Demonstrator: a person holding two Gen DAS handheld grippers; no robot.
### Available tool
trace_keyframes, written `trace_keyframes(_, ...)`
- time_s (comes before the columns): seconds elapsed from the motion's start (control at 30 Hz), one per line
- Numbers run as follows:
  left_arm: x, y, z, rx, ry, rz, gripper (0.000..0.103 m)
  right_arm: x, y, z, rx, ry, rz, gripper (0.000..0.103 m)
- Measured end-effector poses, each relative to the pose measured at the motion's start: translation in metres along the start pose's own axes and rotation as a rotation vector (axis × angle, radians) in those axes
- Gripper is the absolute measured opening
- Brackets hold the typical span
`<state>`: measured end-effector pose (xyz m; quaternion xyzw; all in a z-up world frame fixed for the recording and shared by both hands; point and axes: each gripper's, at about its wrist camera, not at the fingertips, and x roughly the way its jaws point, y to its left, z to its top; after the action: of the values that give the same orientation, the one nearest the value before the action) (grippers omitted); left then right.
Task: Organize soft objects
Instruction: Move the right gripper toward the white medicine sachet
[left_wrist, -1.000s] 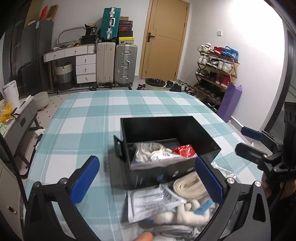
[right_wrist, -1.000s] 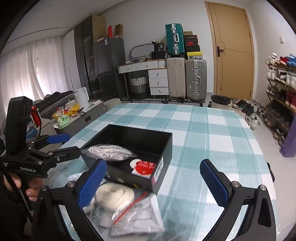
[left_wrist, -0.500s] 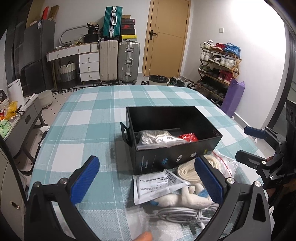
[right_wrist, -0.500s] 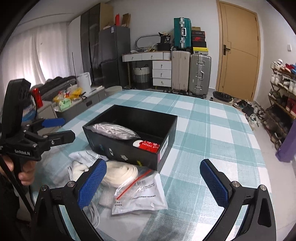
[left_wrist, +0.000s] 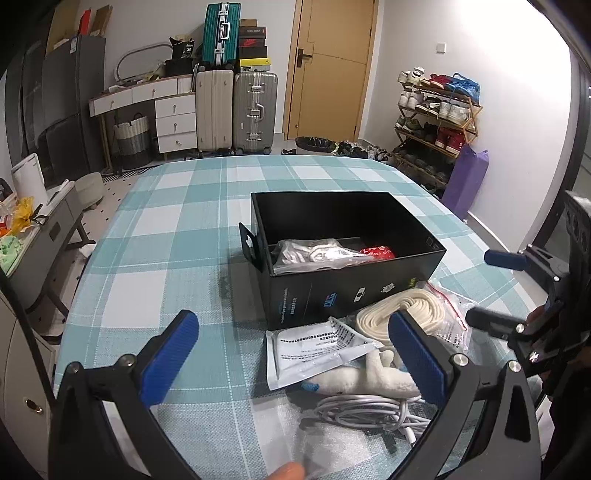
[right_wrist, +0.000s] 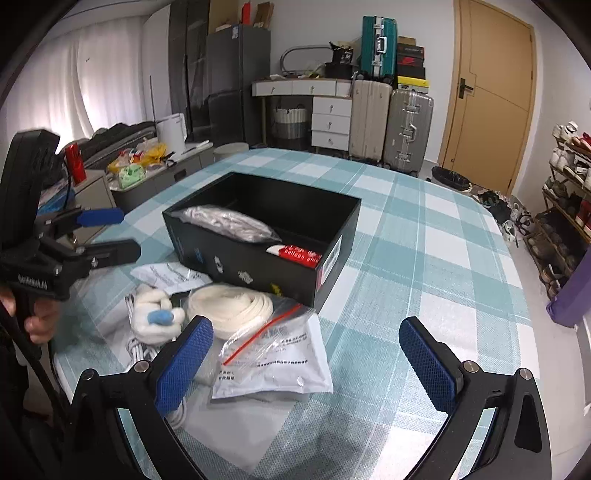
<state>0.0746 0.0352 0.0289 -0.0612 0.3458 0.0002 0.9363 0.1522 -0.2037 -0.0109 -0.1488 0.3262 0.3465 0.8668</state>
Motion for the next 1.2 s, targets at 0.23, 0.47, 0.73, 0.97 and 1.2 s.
trace_keyframes(0.23,0.005,-0.001,-0.003,0.004,0.019,-0.004,0.103,0.006,0.004,-0.006,-0.038,0.04,0.011,0.103)
trace_keyframes(0.47,0.012,-0.004,-0.006,0.015,0.043,-0.004,0.103,0.018,0.01,-0.011,-0.057,0.097,0.036,0.102)
trace_keyframes(0.73,0.015,-0.002,-0.006,0.012,0.05,-0.002,0.103,0.028,0.011,-0.014,-0.049,0.118,0.042,0.102)
trace_keyframes(0.97,0.017,-0.002,-0.008,0.017,0.053,-0.004,0.103,0.038,0.013,-0.013,-0.032,0.12,0.039,0.1)
trace_keyframes(1.2,0.018,-0.004,-0.008,0.022,0.054,-0.004,0.103,0.039,0.013,-0.013,-0.033,0.122,0.085,0.081)
